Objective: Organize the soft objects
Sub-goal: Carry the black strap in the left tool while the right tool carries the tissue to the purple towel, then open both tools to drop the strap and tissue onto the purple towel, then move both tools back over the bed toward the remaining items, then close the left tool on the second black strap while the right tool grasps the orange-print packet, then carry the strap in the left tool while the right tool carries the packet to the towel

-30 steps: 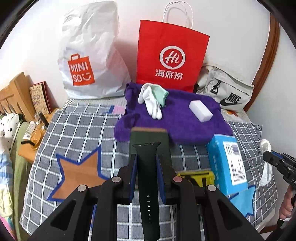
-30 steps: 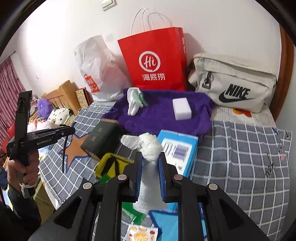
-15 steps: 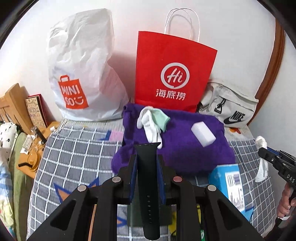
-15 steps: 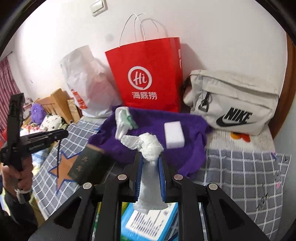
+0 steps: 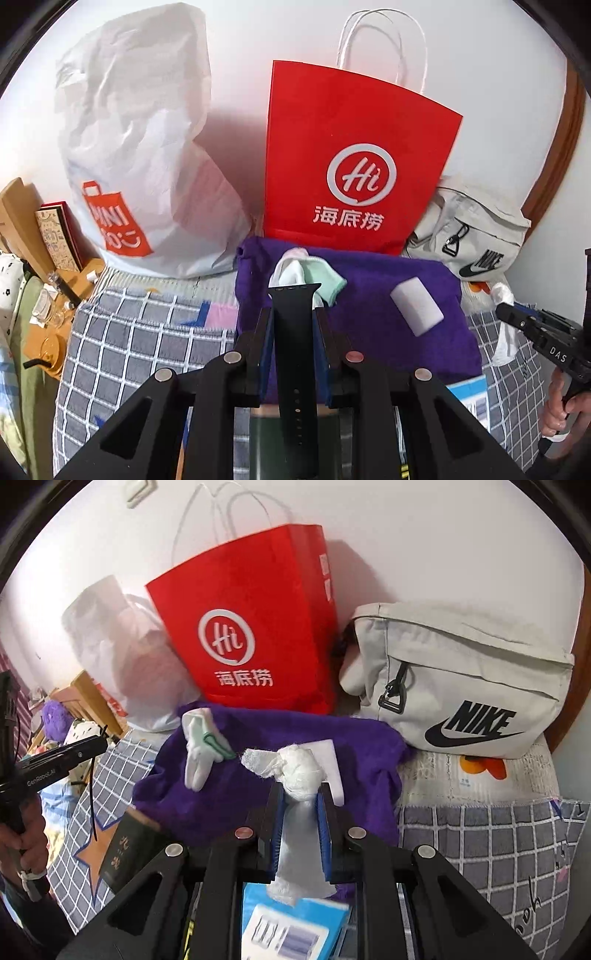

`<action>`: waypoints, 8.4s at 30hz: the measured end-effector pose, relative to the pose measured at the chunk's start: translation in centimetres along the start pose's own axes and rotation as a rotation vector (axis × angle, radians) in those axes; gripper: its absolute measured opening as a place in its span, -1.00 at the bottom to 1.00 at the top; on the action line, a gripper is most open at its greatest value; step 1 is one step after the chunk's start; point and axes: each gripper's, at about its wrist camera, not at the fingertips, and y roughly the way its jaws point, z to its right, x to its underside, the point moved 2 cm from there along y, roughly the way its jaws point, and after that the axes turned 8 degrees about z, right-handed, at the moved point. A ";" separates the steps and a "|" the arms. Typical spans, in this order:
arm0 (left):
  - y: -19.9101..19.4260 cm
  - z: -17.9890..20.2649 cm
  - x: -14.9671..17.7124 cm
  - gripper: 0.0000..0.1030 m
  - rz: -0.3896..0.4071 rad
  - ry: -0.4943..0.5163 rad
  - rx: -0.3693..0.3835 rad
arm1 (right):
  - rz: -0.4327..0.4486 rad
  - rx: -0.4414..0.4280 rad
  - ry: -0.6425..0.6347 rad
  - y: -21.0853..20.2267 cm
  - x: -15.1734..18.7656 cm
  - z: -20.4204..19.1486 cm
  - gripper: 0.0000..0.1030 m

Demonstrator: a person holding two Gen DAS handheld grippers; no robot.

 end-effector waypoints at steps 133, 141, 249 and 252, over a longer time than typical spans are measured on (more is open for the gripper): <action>-9.6 0.5 26.4 -0.61 -0.207 0.150 0.001 | -0.099 0.091 -0.122 -11.2 28.6 -6.3 -0.60; -9.4 0.4 26.1 -0.62 -0.188 0.123 0.021 | -0.089 0.040 -0.069 -11.6 28.3 -5.6 -0.71; -0.2 -0.2 0.7 -0.61 -0.042 0.007 -0.028 | 0.092 -0.066 -0.034 -0.1 -0.8 -2.8 -0.73; 1.2 -0.1 0.6 -0.61 -0.059 0.008 -0.025 | 0.045 -0.070 -0.040 1.9 0.0 -2.4 -0.73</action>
